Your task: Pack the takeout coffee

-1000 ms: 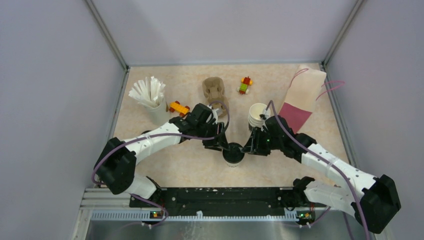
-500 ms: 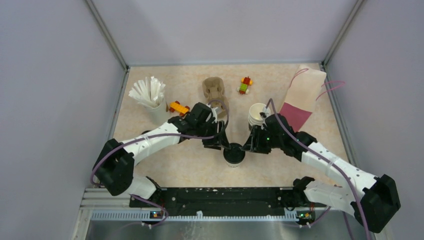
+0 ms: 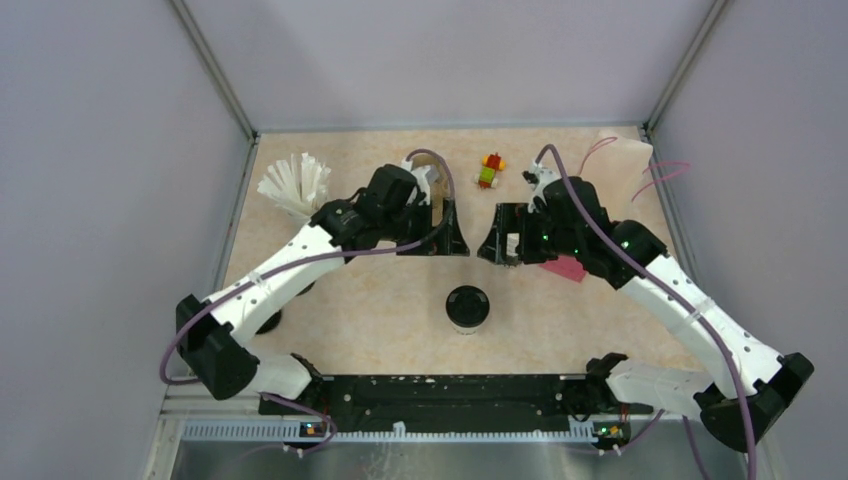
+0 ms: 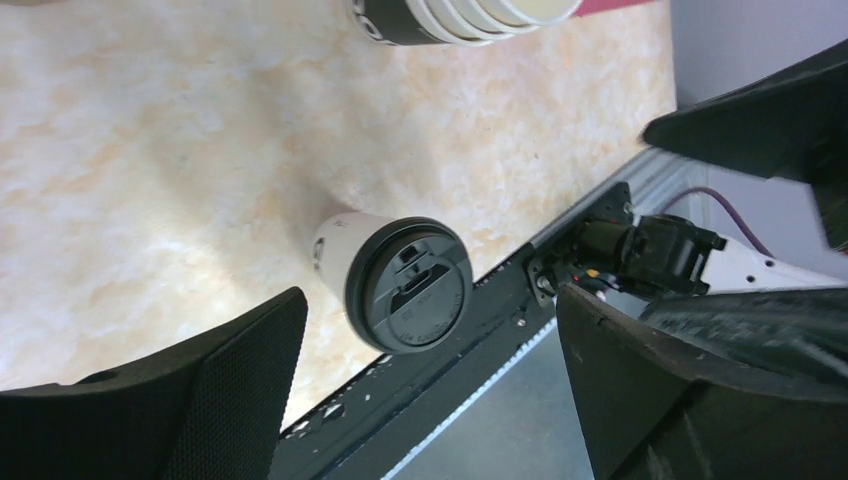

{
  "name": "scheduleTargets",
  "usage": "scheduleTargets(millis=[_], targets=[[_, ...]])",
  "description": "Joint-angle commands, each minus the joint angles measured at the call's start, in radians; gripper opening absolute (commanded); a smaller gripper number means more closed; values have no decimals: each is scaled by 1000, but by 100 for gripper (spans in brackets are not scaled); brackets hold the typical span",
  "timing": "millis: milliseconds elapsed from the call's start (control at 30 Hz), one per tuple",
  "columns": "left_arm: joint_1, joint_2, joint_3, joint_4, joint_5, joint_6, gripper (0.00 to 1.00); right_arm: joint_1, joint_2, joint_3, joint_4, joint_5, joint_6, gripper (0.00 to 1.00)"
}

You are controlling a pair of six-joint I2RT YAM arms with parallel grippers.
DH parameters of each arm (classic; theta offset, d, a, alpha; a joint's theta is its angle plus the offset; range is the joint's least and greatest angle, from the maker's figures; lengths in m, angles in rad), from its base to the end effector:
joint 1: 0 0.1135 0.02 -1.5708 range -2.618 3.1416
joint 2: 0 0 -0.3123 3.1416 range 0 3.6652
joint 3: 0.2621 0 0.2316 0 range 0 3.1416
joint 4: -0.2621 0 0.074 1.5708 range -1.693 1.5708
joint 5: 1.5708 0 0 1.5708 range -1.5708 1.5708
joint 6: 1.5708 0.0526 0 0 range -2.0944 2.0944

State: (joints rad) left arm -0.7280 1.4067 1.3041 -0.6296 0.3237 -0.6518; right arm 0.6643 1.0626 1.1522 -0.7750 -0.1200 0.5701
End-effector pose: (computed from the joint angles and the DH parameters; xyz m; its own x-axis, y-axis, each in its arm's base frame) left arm 0.2052 -0.2053 0.3756 -0.8865 0.0198 -0.4623 0.3392 0.7073 -0.6202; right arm 0.1403 0.1179 0.3862 -0.7893 0.0625 -0.6108 -0.3077 0.8206 0.4816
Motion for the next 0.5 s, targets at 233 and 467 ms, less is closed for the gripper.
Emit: scheduleTargets(millis=[233, 467], targets=[[12, -233, 41, -284, -455, -75, 99, -5, 29, 192, -24, 154, -254, 96], [49, -219, -30, -375, -617, -103, 99, -5, -29, 101, 40, 137, -305, 99]])
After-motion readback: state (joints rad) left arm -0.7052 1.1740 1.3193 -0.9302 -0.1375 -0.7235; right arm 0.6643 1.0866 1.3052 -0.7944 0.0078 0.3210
